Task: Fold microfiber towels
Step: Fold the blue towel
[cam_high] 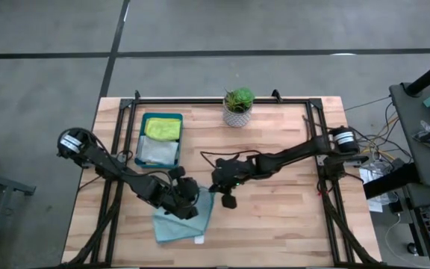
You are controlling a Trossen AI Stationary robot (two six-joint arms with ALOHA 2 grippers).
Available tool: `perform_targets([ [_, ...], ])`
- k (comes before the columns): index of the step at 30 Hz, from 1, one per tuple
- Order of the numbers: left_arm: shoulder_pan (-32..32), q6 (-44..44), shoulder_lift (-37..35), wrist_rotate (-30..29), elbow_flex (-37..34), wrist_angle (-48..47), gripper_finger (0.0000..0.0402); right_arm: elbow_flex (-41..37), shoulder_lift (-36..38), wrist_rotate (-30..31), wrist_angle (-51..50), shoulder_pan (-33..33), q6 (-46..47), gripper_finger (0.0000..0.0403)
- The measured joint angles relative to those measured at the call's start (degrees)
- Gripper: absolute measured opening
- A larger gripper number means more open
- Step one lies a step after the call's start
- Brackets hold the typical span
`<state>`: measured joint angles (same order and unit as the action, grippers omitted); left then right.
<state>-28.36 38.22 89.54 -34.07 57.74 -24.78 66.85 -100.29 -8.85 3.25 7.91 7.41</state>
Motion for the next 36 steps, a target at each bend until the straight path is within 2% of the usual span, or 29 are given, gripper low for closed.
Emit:
perform_targets([
  [5, 0.56, -4.51, 1.42, -4.35, 0.00, 9.76, 0.0074, -6.16, 7.19, 0.08, -0.11, 0.01, 4.15, 0.0009],
  [9, 1.03, -9.16, 3.36, -8.40, 0.08, 18.69, 0.0125, -11.94, 13.27, 6.06, 1.41, -0.03, 7.09, 0.0009],
  [12, 1.64, -14.26, 4.71, -9.65, 0.06, 24.45, 0.0151, -16.52, 16.40, 10.80, 8.26, 0.05, 11.65, 0.0009],
  [14, 2.09, -16.21, 5.22, -10.75, 0.04, 26.80, 0.0160, -19.69, 17.40, 11.88, 14.64, 0.05, 14.44, 0.0009],
  [19, 4.13, -16.07, 5.90, -13.45, 0.02, 28.44, 0.0164, -24.53, 16.69, 11.77, 26.07, 0.33, 17.00, 0.0009],
  [31, 5.52, -13.05, 7.06, -14.28, 0.03, 28.66, 0.0162, -23.89, 14.93, 13.47, 29.27, 0.32, 18.70, 0.0009],
  [34, 5.35, -13.10, 7.82, -13.92, 0.02, 28.39, 0.0138, -23.82, 14.93, 13.47, 29.24, 0.32, 18.61, 0.0009],
  [36, 5.21, -13.21, 8.14, -13.92, 0.02, 28.65, 0.0101, -23.82, 14.93, 13.47, 29.00, 0.32, 18.59, 0.0009],
])
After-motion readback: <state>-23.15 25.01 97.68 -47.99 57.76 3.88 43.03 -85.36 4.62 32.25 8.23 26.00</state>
